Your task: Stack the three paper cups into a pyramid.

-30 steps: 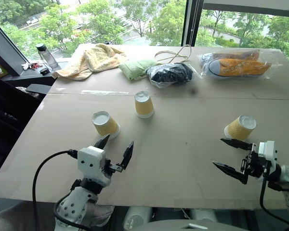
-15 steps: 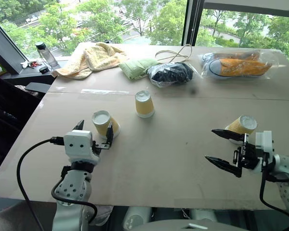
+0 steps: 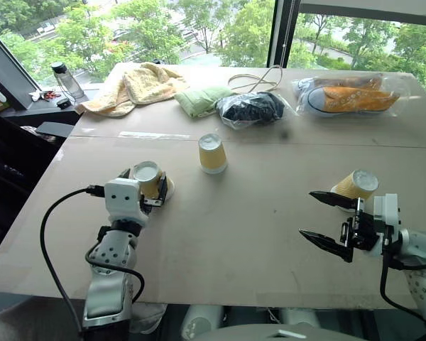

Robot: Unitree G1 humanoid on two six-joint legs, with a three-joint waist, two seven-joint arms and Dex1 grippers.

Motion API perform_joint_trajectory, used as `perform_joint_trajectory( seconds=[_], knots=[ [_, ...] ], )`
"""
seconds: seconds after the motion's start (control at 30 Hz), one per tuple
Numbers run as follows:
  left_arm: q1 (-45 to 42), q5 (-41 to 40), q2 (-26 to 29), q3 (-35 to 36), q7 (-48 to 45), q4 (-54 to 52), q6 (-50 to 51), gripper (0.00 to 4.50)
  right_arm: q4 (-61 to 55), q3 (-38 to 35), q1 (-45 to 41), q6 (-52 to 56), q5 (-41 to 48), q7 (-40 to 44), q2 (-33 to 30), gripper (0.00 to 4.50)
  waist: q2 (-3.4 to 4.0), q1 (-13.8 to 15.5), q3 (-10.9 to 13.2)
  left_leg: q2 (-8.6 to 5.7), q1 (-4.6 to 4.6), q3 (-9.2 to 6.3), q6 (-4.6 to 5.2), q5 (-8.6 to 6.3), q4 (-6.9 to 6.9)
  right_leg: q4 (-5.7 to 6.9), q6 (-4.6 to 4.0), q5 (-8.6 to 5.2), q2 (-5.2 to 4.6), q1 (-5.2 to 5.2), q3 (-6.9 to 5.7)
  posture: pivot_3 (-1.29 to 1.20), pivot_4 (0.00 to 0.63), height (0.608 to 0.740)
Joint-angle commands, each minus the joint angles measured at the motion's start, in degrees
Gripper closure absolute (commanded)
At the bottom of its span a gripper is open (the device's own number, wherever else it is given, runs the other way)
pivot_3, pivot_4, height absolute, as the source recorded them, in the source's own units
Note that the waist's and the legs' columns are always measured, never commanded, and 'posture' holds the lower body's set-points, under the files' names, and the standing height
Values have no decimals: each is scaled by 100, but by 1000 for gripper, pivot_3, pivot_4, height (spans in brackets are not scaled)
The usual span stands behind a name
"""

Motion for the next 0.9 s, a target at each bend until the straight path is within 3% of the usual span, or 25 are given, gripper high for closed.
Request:
perform_joint_trajectory(
  seconds=[0.03, 0.3, 0.5, 0.7, 0.9],
  knots=[
    [-22, -6, 78, 39, -37, -47, -198, 2147, -198, -83, -27, -26, 111, -40, 16, 0, 0, -2, 0, 0, 0, 0, 0, 0, 0, 0, 7, 4, -1, 0, 0, 0, 150, 740],
    [-4, -109, 237, -64, -400, -91, -220, 2154, -259, -75, 36, -41, 123, -113, 42, 0, 0, 1, 0, 1, 0, -1, -1, 0, 0, 0, 5, 3, -4, -1, 0, 0, 150, 740],
    [-226, -740, 539, -496, -1483, -259, -41, 2154, -237, -279, 203, -90, 158, -157, 27, 0, 0, 12, 0, 1, -1, -2, -1, 0, 0, 0, -12, -6, -7, -1, 0, 0, 150, 740],
    [-1101, -1288, 784, -1332, -2782, -47, 237, 2154, -186, -505, 311, -135, 150, -231, 10, 0, 2, 5, -1, 0, -1, 0, -1, 0, 1, 1, -13, -6, -7, 0, 0, 0, 150, 740],
    [-2343, -1233, 476, -2257, -3750, 1044, 233, 2154, -236, -591, 368, -159, 99, -350, 58, 0, 7, 2, -4, -4, 0, 2, 0, 1, 6, 4, 12, 8, 5, 2, 0, 0, 150, 740]
  ],
)
